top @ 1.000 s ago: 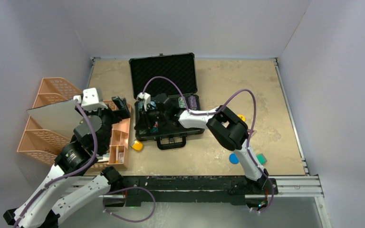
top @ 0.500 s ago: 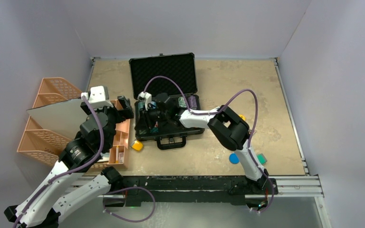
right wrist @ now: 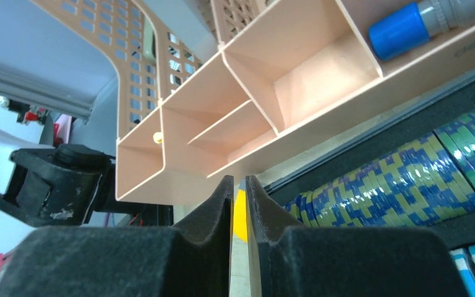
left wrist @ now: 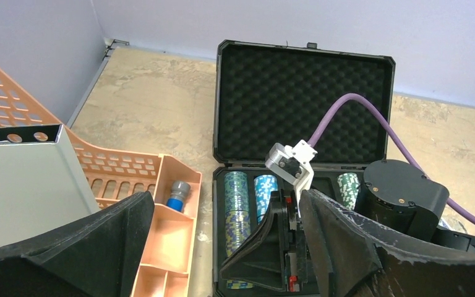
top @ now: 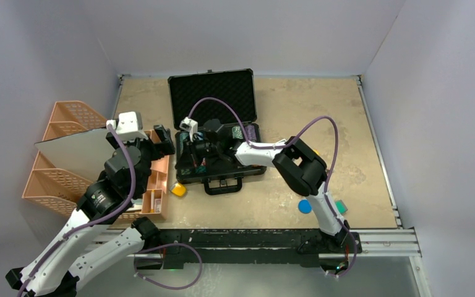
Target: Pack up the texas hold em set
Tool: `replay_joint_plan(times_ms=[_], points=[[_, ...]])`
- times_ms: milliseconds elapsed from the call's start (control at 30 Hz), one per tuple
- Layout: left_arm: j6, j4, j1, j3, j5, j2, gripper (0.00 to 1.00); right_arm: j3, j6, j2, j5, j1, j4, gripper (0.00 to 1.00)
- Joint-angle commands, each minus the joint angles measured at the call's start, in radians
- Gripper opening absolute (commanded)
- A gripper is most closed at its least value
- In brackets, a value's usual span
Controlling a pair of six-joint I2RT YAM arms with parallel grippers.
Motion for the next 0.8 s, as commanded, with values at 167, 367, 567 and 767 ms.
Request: replay_joint_plan(times_ms=[167, 367, 567, 767], points=[[-0.007, 0.011, 0.008, 0.012, 0.007, 0.011, 0.93, 0.096, -0.074, 0.017, 0.202, -0.002, -0.237, 0.14], [-0.008, 0.014, 0.01, 0.012, 0.007, 0.016, 0.93, 0.109, -0.091, -0.028, 0.225, -0.003, -0.258, 0.16], [-0.014, 0.011, 0.01, 0.012, 0.014, 0.019, 0.93, 0.104, -0.09, -0.077, 0.19, -0.003, -0.263, 0.19], [-0.024, 0.008, 0.01, 0.011, 0.014, 0.009, 0.93, 0.069, -0.068, -0.055, 0.14, 0.001, -0.219, 0.28]])
